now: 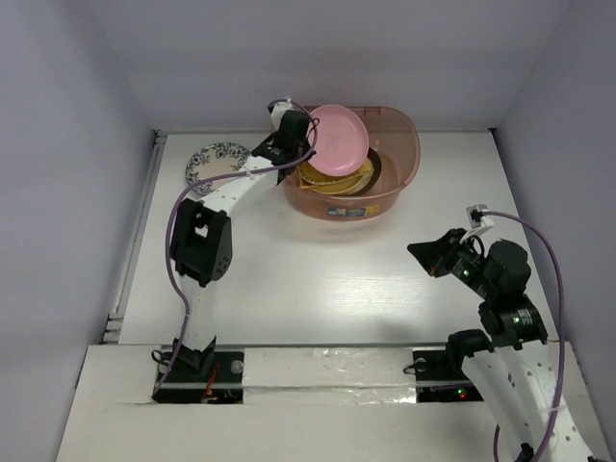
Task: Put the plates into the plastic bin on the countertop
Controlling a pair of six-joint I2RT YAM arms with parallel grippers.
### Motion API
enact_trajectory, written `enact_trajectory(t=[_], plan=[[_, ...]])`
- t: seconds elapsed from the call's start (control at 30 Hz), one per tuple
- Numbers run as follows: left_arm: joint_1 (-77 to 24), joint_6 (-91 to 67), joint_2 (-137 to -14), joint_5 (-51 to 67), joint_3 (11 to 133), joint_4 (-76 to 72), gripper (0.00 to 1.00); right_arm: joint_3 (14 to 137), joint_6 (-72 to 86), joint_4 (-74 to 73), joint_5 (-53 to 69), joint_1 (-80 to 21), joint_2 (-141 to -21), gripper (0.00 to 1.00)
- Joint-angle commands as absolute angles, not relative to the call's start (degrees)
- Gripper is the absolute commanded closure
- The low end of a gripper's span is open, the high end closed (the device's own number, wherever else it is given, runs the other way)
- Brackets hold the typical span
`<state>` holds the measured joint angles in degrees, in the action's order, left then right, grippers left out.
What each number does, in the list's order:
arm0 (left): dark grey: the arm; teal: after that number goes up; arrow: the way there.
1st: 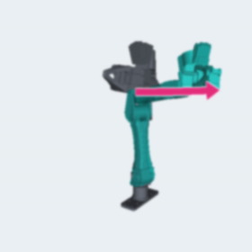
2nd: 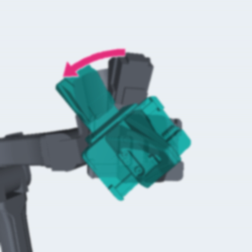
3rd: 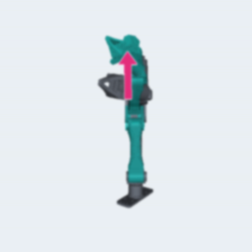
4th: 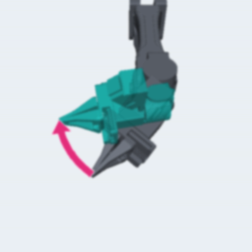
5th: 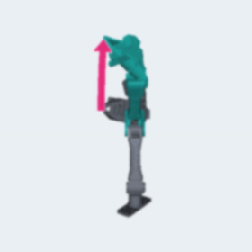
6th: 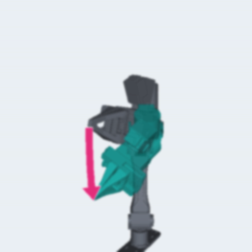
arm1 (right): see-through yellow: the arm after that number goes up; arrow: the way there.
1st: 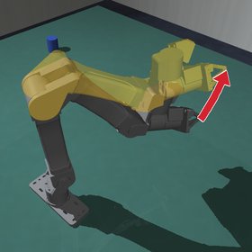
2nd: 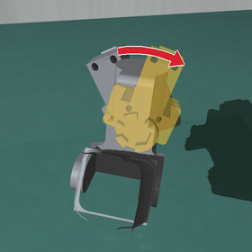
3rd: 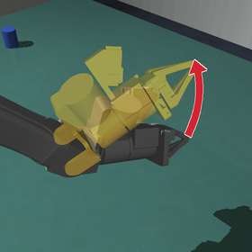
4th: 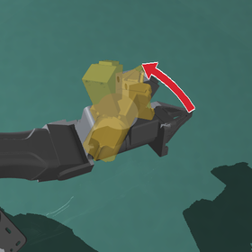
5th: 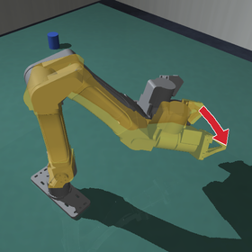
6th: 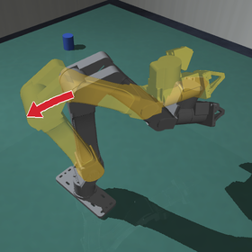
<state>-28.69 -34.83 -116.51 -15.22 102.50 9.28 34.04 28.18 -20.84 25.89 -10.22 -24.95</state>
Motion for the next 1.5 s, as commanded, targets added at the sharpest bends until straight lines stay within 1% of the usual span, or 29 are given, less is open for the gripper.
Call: enact_trajectory(t=[0.0,0.13,0.17,0.2,0.23,0.3,0.33,0.47,0.53,0.6,0.63,0.7,0.73,0.77,0.8,0.83,0.87,1.0,1.03,1.07,1.1,1.13,1.17,1.2,1.23,1.33,1.4,1.47], plan=[[-29.36,-33.75,-114.78,-16.53,107.23,9.93,1.00,37.09,27.16,-22.32,24.62,-10.55,-22.59,0.91],[-29.36,-33.31,-114.17,-16.08,104.95,9.05,1.00,37.00,27.25,-22.41,24.87,-10.55,-22.14,0.90],[-29.36,-33.14,-114.00,-16.17,104.59,8.88,0.97,37.00,27.25,-22.41,25.13,-10.55,-22.32,0.90],[-29.36,-32.96,-113.47,-16.69,104.33,8.88,0.91,36.91,27.16,-22.50,25.22,-10.55,-22.32,0.90],[-29.36,-32.44,-113.12,-17.05,103.46,8.79,0.77,36.91,27.16,-22.50,25.49,-10.55,-22.41,0.90],[-29.36,-32.08,-111.72,-17.84,102.75,8.26,0.67,36.91,27.07,-22.76,25.31,-10.55,-22.15,0.90],[-29.36,-31.56,-111.10,-18.10,102.14,7.83,0.60,36.91,27.07,-22.85,25.31,-10.55,-22.06,0.90],[-29.36,-30.59,-105.32,-21.60,97.66,4.58,0.59,36.91,27.07,-23.11,25.22,-10.55,-21.80,0.90],[-29.36,-30.41,-102.67,-23.98,95.46,3.35,0.60,36.91,26.98,-23.03,25.40,-10.55,-21.71,0.90],[-27.17,-31.37,-98.12,-25.31,90.19,0.45,0.61,36.74,26.98,-22.59,25.66,-10.55,-21.53,0.97],[-25.94,-32.25,-96.52,-24.96,87.83,-0.78,0.65,36.74,26.90,-22.50,25.93,-10.55,-21.53,1.00],[-22.78,-35.57,-92.40,-21.91,80.79,-4.65,0.75,36.65,26.81,-22.33,26.01,-10.55,-21.36,1.00],[-18.67,-36.64,-91.33,-19.97,78.34,-5.96,0.88,36.56,26.81,-22.15,26.10,-10.55,-21.10,1.00],[-16.37,-37.69,-90.45,-17.69,73.87,-8.06,0.99,36.56,26.81,-22.06,26.19,-10.55,-21.09,1.00],[-14.17,-39.79,-89.48,-14.10,72.09,-8.61,1.00,36.48,27.07,-21.63,26.19,-10.55,-20.92,1.00],[-10.41,-40.51,-89.39,-12.84,70.42,-9.22,1.00,36.30,27.24,-21.36,26.37,-10.55,-20.66,1.00],[-9.07,-41.13,-89.56,-12.14,68.05,-10.01,1.00,36.21,27.42,-21.10,26.45,-10.55,-20.39,1.00],[-5.45,-41.31,-93.94,-14.40,68.11,-7.31,1.00,35.77,27.42,-20.30,27.25,-10.55,-21.09,1.00],[-4.93,-41.40,-94.91,-14.76,68.46,-6.69,0.94,35.60,27.33,-20.30,27.42,-10.55,-21.35,1.00],[-3.44,-41.74,-95.62,-14.59,68.47,-6.24,0.90,35.60,27.25,-20.30,27.42,-10.55,-21.53,0.98],[-2.47,-42.27,-96.84,-13.11,67.94,-6.59,0.85,35.51,27.07,-20.30,27.60,-10.55,-21.88,0.96],[-1.33,-42.88,-97.29,-11.79,67.07,-7.64,0.73,35.33,27.16,-20.30,27.95,-10.55,-21.88,0.91],[-0.10,-43.93,-97.82,-9.78,65.23,-10.34,0.70,35.25,27.16,-20.13,28.12,-10.55,-21.88,0.88],[2.35,-44.73,-98.95,-6.62,64.61,-10.98,0.68,35.16,27.25,-20.04,27.95,-10.55,-21.88,0.85],[3.33,-45.43,-100.10,-4.76,63.73,-12.20,0.64,35.16,27.16,-20.13,27.69,-10.55,-21.88,0.81],[4.92,-45.35,-101.68,-4.31,63.28,-12.48,0.57,35.07,27.16,-19.86,27.95,-10.55,-22.15,0.74],[5.45,-45.52,-102.74,-4.22,62.84,-12.74,0.52,35.07,27.07,-19.69,28.04,-10.55,-22.50,0.72],[6.06,-45.88,-103.18,-3.87,61.97,-13.79,0.50,34.98,26.98,-19.34,28.48,-10.55,-23.11,0.73]])
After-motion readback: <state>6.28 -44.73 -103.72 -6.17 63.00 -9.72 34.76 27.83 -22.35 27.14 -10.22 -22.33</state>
